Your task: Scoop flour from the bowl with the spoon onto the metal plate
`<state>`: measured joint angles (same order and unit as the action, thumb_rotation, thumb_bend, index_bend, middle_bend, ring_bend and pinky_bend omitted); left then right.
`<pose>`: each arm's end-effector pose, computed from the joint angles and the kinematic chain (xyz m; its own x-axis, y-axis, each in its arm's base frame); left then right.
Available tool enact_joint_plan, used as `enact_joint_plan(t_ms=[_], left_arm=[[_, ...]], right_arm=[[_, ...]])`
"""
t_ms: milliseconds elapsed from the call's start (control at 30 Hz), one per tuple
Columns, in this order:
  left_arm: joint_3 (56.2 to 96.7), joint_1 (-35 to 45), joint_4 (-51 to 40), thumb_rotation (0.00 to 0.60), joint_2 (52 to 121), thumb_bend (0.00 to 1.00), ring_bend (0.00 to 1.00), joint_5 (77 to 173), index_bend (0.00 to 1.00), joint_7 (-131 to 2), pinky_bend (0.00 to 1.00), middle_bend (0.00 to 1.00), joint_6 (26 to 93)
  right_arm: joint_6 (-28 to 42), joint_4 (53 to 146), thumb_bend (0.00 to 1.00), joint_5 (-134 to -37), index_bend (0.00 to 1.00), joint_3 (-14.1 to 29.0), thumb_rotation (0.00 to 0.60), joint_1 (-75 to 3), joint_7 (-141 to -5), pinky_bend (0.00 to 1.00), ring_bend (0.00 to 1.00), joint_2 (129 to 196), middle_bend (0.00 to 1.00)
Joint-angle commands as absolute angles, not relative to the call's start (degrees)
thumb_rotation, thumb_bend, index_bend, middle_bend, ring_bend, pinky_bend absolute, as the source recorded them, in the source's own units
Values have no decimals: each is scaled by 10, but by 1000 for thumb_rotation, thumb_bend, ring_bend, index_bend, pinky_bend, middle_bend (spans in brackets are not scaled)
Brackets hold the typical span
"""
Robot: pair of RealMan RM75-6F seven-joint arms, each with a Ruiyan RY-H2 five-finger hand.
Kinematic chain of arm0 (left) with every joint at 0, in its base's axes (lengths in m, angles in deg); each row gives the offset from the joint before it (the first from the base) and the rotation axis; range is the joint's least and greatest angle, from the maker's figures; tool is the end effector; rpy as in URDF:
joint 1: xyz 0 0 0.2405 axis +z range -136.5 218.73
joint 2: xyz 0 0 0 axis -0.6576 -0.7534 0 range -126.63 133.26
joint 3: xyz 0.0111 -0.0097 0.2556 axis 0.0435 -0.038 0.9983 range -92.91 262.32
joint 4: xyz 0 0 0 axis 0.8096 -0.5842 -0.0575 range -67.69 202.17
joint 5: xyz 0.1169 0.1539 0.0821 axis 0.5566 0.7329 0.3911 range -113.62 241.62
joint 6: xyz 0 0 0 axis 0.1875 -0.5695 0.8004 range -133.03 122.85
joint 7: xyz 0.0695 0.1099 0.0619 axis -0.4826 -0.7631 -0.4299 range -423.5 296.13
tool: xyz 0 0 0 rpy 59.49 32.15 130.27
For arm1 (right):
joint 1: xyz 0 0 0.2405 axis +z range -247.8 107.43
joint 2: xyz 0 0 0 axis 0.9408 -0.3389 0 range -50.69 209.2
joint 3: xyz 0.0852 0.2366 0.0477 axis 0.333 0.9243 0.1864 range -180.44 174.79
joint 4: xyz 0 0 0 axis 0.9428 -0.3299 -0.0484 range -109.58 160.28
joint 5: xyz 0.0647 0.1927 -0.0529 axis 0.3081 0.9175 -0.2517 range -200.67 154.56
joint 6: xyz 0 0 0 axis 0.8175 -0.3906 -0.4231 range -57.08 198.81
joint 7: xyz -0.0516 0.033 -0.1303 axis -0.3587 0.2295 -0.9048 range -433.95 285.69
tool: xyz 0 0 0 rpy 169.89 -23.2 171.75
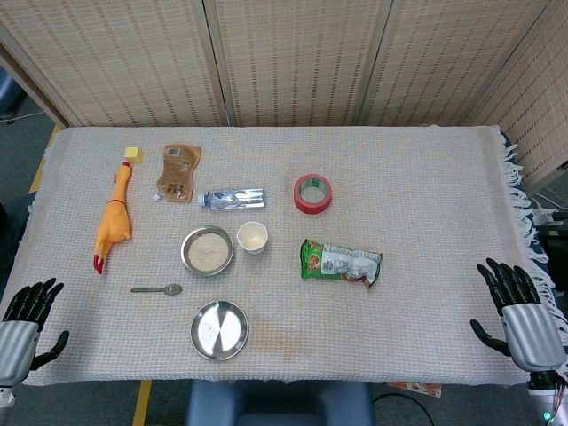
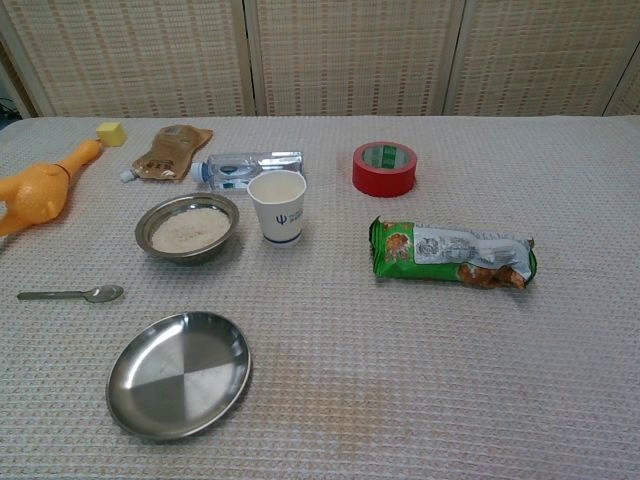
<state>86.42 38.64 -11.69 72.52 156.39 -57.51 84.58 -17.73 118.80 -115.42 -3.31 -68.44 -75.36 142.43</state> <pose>-0.3407 0.1525 0.1452 0.4347 0.0213 0.9003 0.8982 -0.0821 -0.4318 -0.3037 -0.1513 0.1566 0.4179 -0.0195 0.9083 -0.9068 -0.0692 0.4158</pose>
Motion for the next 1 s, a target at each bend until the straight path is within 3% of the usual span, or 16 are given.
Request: enact_joint_plan(t_ms=[33, 200, 300, 433, 500, 567, 700, 1000], left_arm=[[868, 384, -118, 600, 727, 376, 0, 1567, 0, -578, 71, 0, 840], [875, 367, -130, 600, 732, 383, 5, 1587, 0, -571, 137, 19, 818], [874, 350, -144, 600, 740, 390, 92, 1607, 26, -605, 250, 132, 808], [871, 317, -180, 600, 740, 400, 523, 1617, 144, -655, 657, 621, 762], [863, 300, -195, 600, 746, 400, 759, 1610, 260, -682, 848, 894, 736], [851, 289, -196, 600, 765, 401, 876, 1599, 343, -710, 940, 985, 723], [832, 275, -177, 600, 807, 401, 993, 1573, 445, -747, 1000, 1000, 706], [794, 248, -127, 600, 879, 401, 1000, 1514, 472, -795, 1000, 1000, 678]], right_arm=[[-173, 1188, 175, -1153, 0, -32, 600, -682, -753, 0, 0, 1425, 0], [-167, 1187, 175, -1155, 0, -34, 600, -681, -747, 0, 0, 1423, 0], [-163, 1187, 175, -1154, 0, -33, 600, -679, -743, 0, 0, 1422, 0], [-154, 1186, 175, -1152, 0, -33, 600, -674, -736, 0, 0, 1421, 0], [-155, 1186, 175, -1153, 0, -33, 600, -674, -731, 0, 0, 1418, 0], [-158, 1186, 176, -1155, 0, -33, 600, -676, -724, 0, 0, 1416, 0], [-166, 1187, 175, -1157, 0, -32, 600, -679, -714, 0, 0, 1411, 0], [-160, 1187, 175, -1153, 0, -32, 600, -677, -706, 0, 0, 1406, 0]])
